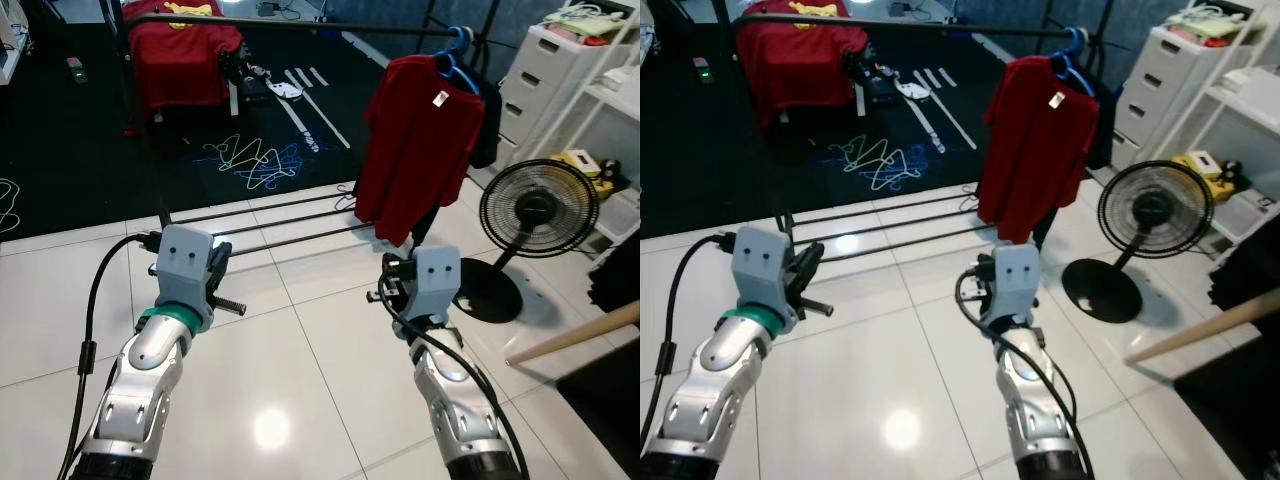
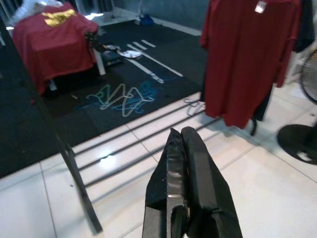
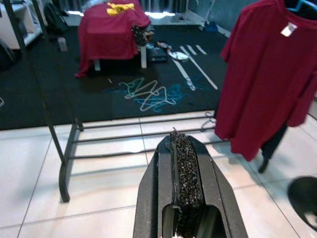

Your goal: Hang hanger

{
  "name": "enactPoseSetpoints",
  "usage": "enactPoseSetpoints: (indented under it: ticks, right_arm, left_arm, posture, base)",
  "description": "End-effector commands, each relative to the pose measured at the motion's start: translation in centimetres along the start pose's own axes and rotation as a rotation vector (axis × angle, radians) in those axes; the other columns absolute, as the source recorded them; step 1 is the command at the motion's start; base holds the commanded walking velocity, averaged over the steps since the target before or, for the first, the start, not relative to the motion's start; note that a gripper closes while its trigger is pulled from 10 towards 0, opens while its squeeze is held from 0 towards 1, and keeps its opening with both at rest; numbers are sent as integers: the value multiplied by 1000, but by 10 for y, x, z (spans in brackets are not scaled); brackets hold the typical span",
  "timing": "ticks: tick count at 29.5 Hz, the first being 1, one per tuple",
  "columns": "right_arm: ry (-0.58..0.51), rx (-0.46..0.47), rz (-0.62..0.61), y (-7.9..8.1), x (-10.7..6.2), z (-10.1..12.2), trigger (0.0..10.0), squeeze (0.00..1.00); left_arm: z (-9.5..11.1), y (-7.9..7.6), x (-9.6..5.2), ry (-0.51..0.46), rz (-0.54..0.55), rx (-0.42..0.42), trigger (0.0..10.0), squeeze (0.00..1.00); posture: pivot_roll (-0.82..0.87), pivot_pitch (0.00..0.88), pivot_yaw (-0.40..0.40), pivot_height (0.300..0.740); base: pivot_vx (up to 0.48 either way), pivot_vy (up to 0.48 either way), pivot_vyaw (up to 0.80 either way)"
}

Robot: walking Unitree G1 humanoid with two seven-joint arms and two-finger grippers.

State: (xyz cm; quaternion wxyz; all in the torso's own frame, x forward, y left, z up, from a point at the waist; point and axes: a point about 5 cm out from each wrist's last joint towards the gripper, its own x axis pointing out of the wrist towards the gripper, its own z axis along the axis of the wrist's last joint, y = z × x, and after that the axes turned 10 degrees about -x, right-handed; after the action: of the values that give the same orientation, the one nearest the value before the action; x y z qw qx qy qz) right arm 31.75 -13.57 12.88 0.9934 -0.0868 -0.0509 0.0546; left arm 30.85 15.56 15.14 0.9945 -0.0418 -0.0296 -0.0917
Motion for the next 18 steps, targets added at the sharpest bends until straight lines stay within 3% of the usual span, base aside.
enactPoseSetpoints:
  ticks: [1,7,18]
  right_arm:
    - [16,-6,-16,-5,-2,-4,10000,0]
    - [16,-4,-15,-4,-2,-4,10000,0]
    - [16,-2,-17,-4,-2,-4,10000,0]
  left_arm:
    - [-1,-3,0,9,-12,3,10000,0]
    - [-1,-3,0,8,-12,3,10000,0]
    - [-1,-2,0,13,-10,4,10000,0]
  posture:
    - [-8,0,10,740]
    - [-7,0,11,740]
    - [-6,0,12,740]
  base:
    - [469,0,0]
    - [469,0,0]
    - [318,0,0]
